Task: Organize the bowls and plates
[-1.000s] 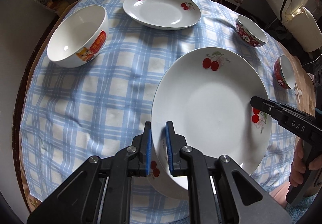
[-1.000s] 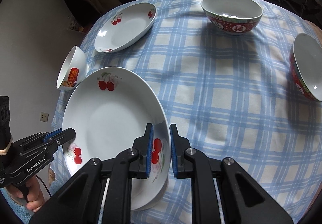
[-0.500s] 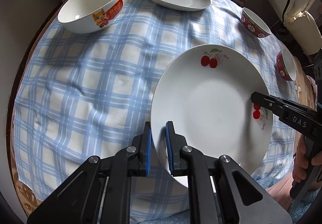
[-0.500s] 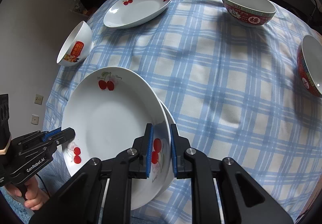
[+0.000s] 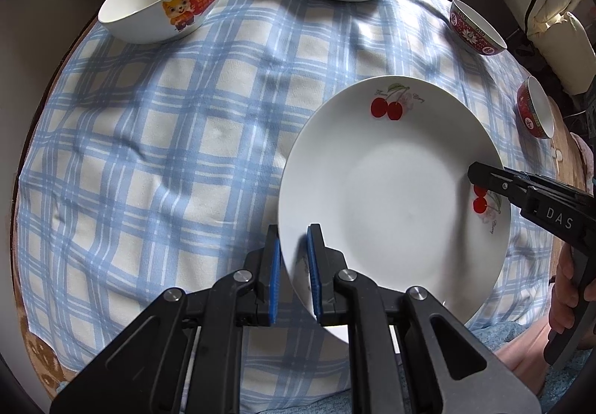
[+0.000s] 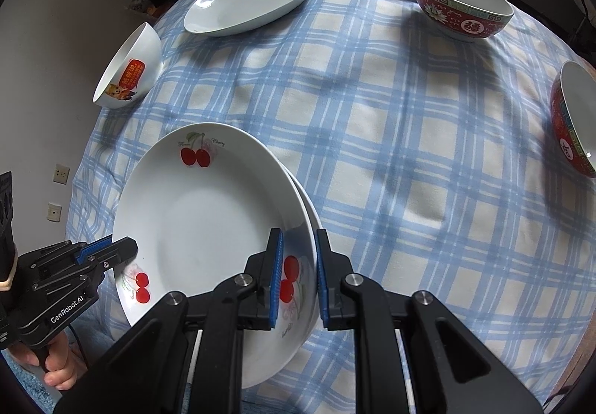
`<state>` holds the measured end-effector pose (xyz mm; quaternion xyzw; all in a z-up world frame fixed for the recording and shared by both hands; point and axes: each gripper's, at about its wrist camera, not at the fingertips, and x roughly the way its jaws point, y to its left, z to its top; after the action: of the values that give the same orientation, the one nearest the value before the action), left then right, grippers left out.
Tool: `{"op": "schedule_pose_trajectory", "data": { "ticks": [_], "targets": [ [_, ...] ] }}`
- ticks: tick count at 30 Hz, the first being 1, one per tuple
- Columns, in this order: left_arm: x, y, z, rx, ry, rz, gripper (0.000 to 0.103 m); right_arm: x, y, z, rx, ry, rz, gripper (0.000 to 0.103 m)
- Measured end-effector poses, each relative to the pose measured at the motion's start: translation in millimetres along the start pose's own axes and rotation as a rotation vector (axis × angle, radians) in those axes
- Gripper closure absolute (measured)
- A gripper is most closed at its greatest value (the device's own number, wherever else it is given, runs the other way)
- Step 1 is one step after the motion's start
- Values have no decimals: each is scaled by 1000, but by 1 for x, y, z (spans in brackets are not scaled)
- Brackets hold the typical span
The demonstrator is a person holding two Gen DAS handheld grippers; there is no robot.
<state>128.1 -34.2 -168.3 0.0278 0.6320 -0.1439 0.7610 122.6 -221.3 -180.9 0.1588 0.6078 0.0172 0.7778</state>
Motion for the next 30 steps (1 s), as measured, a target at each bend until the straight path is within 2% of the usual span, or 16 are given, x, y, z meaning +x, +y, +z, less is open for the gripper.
{"op": "schedule_pose_trajectory", "data": {
  "ticks": [15, 22, 30],
  "targets": [
    [13, -1, 3, 7, 12, 8, 89, 6, -2, -1, -2, 8, -2, 85],
    [16, -4, 3, 25, 15, 22, 90, 7, 1, -1, -31, 8, -52, 84],
    [17, -4, 3, 28, 13, 24, 90, 10, -1, -1, -33, 13, -57, 84]
  ]
}}
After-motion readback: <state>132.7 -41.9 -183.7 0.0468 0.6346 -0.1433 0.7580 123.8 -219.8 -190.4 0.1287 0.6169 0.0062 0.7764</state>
